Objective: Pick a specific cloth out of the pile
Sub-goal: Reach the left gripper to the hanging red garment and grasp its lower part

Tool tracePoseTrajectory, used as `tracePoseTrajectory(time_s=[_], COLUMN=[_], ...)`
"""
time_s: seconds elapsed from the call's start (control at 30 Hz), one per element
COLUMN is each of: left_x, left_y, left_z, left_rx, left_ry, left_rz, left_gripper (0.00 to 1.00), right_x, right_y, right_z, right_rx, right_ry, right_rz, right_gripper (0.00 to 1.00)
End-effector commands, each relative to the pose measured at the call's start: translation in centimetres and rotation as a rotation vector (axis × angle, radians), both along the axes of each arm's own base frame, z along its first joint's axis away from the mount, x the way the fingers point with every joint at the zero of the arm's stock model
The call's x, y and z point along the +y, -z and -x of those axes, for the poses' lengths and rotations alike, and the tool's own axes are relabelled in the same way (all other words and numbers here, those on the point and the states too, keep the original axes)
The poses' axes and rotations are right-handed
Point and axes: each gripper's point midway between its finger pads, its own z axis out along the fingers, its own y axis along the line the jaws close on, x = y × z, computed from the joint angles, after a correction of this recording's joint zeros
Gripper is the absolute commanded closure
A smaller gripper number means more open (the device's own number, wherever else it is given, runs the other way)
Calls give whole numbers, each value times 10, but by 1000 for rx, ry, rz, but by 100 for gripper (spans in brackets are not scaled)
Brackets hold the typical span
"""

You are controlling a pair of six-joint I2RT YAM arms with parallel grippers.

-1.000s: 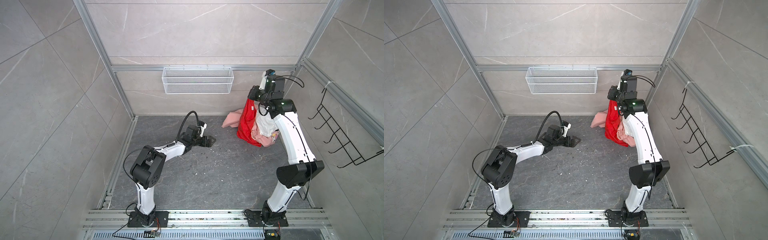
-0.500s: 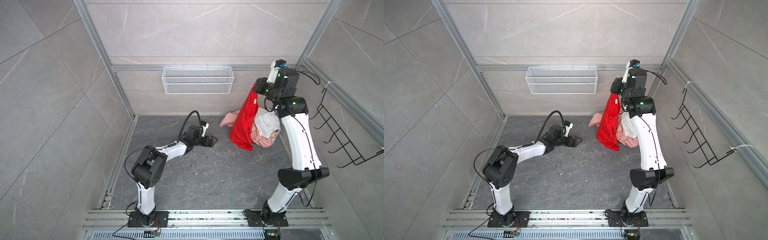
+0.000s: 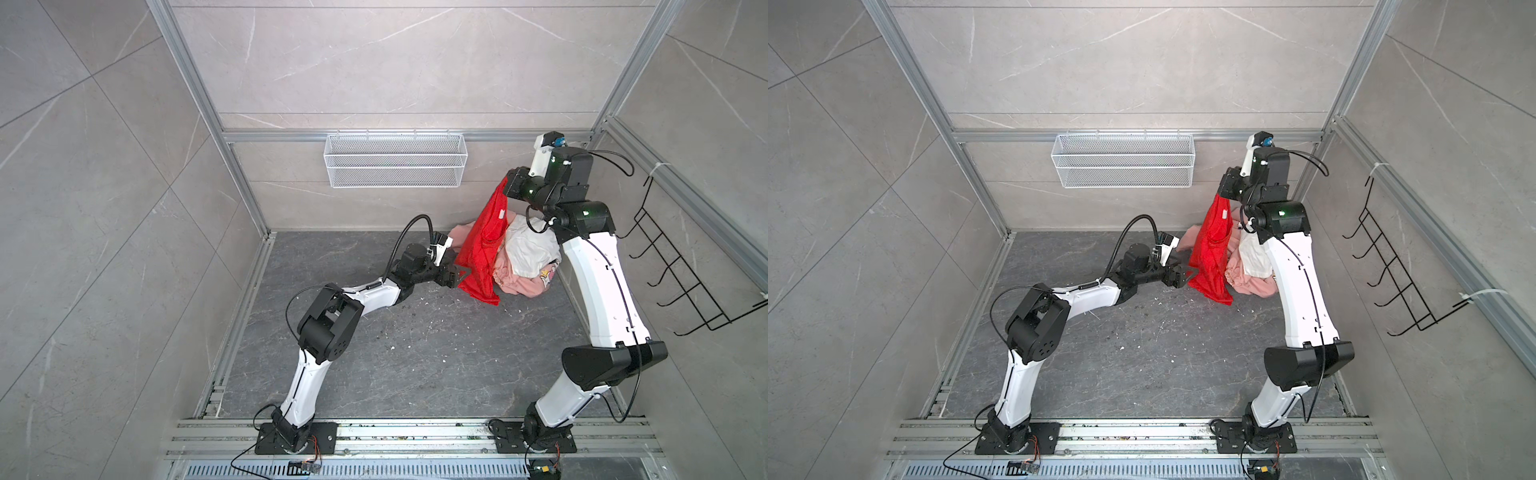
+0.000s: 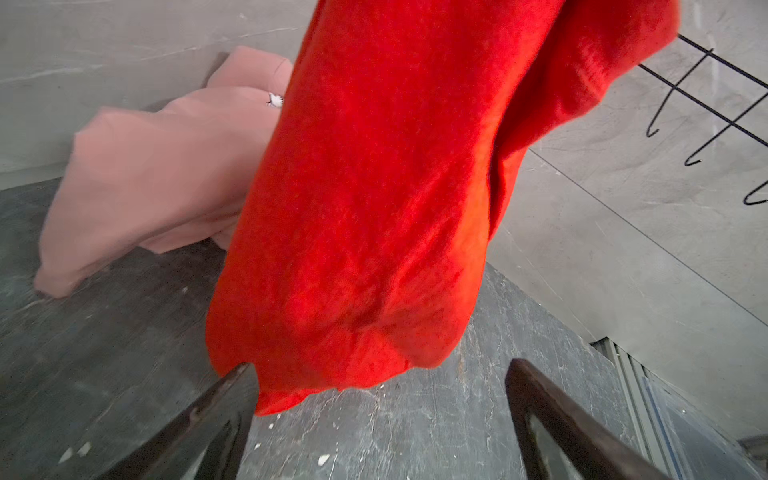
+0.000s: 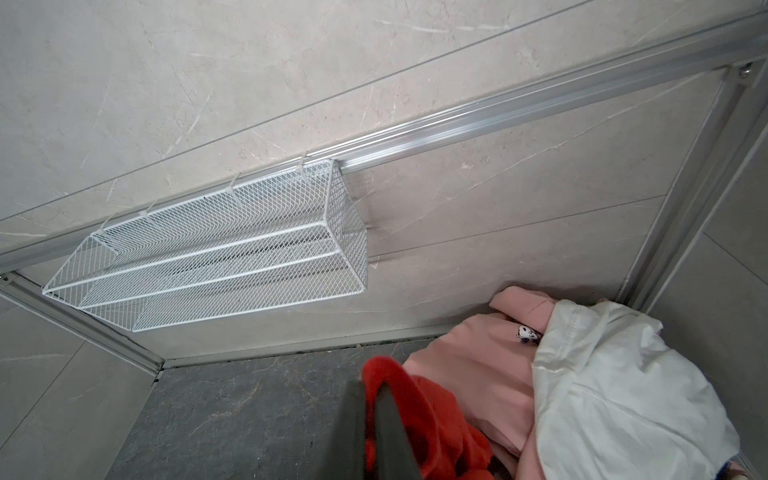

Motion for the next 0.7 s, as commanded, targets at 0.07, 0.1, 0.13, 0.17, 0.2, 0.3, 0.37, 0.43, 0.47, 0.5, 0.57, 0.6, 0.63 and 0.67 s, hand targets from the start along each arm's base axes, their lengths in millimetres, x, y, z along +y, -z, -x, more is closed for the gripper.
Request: tracePoseTrajectory(time_s=[0.07,0.1,0.13,0.17,0.2,0.3,0.37,0.43,0.47,0.5,0.57,0.6,0.63,0.67], left_x=[-20,-24,-26,-28,-31,-41,-46,-51,-51,-53,-54,-54,-54,-54], left_y=[-30,-29,-28,-27,-31,-16,-14,-12,-11,-11,-9,-8,-9,-10], left_z=[-4,-5,-7,-9,-10,-11,-11,-9,-9,-9,-8,-9,-10,-10], left_rx=[-113,-110,-101,-92,-88,-65,-67,-67,-67,-67,-65,-61,-56,-48], left_ry=[66,74,74,74,78,97,104,116,118,121,122,122,119,117], left_rz=[94,101,109,120,135,138,139,139,139,140,141,143,148,155], left_gripper=[5,6,7,7,8,10,12,16,18,21,25,28,31,34], right_x=[3,3,4,4,4,4,3,3,3,3,3,3,3,3], right_y=[-30,-29,-28,-26,-26,-24,-25,-25,-25,-26,-25,-25,-25,-24], right_z=[17,18,18,18,18,19,19,19,19,20,20,20,20,20], right_rx=[-96,-95,-93,-93,-94,-89,-91,-90,-90,-93,-92,-91,-90,-87], right_ry=[-19,-20,-22,-21,-22,-22,-21,-20,-20,-21,-20,-20,-20,-21], right_rz=[-31,-32,-33,-34,-34,-33,-34,-32,-32,-32,-30,-29,-29,-28], right_gripper=[100,100,100,100,100,100,100,100,100,100,100,100,100,100])
